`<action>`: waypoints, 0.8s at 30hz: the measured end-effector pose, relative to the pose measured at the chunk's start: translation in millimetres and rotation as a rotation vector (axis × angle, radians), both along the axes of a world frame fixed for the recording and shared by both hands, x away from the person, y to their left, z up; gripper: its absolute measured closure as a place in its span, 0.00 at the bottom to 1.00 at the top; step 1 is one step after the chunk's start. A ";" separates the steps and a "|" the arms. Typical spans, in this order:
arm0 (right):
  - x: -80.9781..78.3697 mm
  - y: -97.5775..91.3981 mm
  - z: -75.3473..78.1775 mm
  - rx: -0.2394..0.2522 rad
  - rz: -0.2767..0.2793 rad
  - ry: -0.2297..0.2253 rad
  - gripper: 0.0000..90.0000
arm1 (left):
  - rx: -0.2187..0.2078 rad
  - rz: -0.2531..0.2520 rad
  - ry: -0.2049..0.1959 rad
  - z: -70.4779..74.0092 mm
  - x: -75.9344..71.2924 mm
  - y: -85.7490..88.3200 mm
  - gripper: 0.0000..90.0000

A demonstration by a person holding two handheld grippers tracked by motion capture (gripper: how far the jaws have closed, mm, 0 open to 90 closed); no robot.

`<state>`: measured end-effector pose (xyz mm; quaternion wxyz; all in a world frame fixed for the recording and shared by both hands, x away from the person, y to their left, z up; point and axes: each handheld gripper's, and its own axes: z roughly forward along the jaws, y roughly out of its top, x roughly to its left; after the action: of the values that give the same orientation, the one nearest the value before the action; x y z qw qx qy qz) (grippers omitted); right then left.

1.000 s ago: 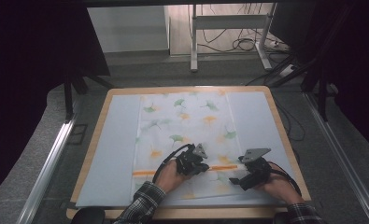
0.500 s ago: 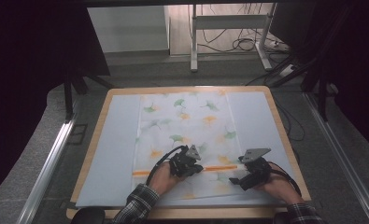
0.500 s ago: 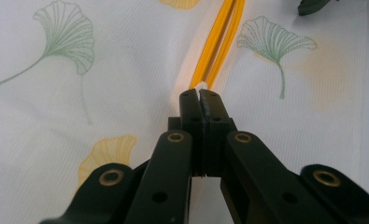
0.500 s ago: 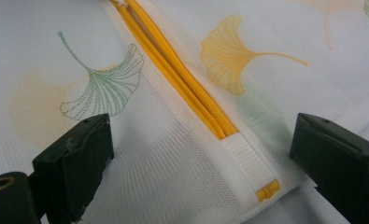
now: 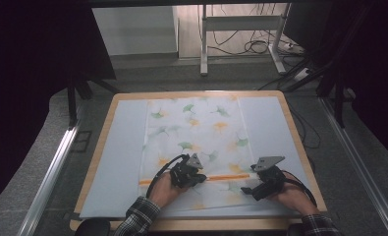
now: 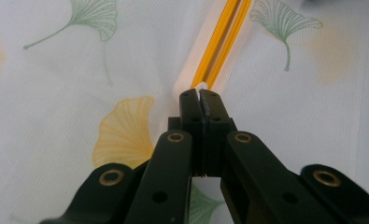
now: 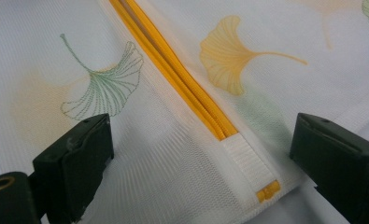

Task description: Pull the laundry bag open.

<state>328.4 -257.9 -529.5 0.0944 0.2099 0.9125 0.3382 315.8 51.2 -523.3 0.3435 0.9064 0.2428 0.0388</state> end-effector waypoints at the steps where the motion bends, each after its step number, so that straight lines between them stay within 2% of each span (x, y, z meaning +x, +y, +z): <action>1: 0.0 0.0 0.0 0.000 0.000 0.000 0.07 | -0.002 0.001 -0.001 -0.2 -0.1 1.6 1.00; 14: -0.4 0.3 0.0 0.003 -0.007 0.002 0.07 | -0.012 0.016 -0.004 -1.5 -4.5 12.1 1.00; 24: -0.6 0.7 0.1 0.002 -0.012 0.003 0.07 | -0.017 0.050 0.001 -2.1 -7.1 27.3 1.00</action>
<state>327.8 -257.2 -529.5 0.0948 0.2163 0.9110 0.3381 308.7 78.5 -525.5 0.3499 0.8971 0.2661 0.0448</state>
